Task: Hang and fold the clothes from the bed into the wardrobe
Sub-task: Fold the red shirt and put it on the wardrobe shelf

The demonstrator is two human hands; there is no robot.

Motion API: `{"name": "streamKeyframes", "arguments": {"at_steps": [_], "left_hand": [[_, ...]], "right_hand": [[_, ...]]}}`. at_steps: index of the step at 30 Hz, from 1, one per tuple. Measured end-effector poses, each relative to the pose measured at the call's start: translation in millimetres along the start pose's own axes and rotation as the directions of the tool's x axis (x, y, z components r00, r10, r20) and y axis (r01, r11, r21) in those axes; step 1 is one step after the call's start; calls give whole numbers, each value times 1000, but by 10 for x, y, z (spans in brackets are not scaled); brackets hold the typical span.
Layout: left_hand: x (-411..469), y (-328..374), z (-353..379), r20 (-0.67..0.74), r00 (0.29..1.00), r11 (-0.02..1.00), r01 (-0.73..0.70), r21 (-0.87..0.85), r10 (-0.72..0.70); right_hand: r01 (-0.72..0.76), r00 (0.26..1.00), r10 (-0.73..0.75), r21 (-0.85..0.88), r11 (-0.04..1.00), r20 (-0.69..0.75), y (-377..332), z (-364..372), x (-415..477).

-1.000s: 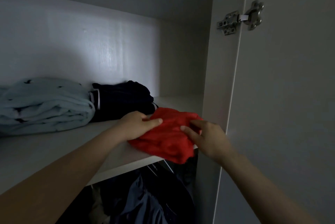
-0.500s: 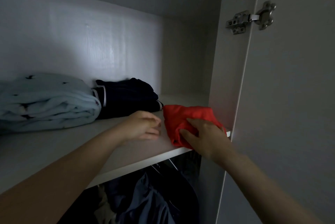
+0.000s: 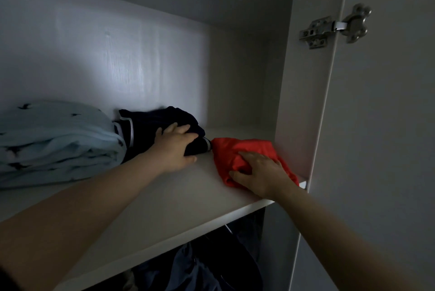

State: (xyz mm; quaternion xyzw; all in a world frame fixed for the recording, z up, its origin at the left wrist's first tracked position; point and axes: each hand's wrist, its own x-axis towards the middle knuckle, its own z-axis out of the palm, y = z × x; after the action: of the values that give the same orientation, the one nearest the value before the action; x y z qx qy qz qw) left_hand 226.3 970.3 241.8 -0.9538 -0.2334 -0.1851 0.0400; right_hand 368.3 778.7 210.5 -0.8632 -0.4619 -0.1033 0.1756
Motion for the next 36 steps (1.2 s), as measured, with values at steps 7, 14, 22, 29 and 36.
{"name": "streamKeyframes", "arguments": {"at_steps": [7, 14, 22, 29, 36], "left_hand": [[379, -178, 129, 155, 981, 991, 105, 87, -118], [620, -317, 264, 251, 950, 959, 118, 259, -185], [879, -460, 364, 233, 951, 957, 144, 252, -205], [999, -387, 534, 93, 979, 971, 161, 178, -180], [1058, -427, 574, 78, 988, 985, 127, 115, -136]], "right_hand": [[55, 998, -56, 33, 998, 42, 236, 82, 533], [88, 989, -94, 55, 995, 113, 325, 268, 1170], [164, 977, -190, 229, 960, 98, 474, 371, 1689], [109, 980, -118, 64, 992, 162, 311, 522, 1614], [227, 965, -237, 95, 969, 115, 611, 656, 1889]]}}
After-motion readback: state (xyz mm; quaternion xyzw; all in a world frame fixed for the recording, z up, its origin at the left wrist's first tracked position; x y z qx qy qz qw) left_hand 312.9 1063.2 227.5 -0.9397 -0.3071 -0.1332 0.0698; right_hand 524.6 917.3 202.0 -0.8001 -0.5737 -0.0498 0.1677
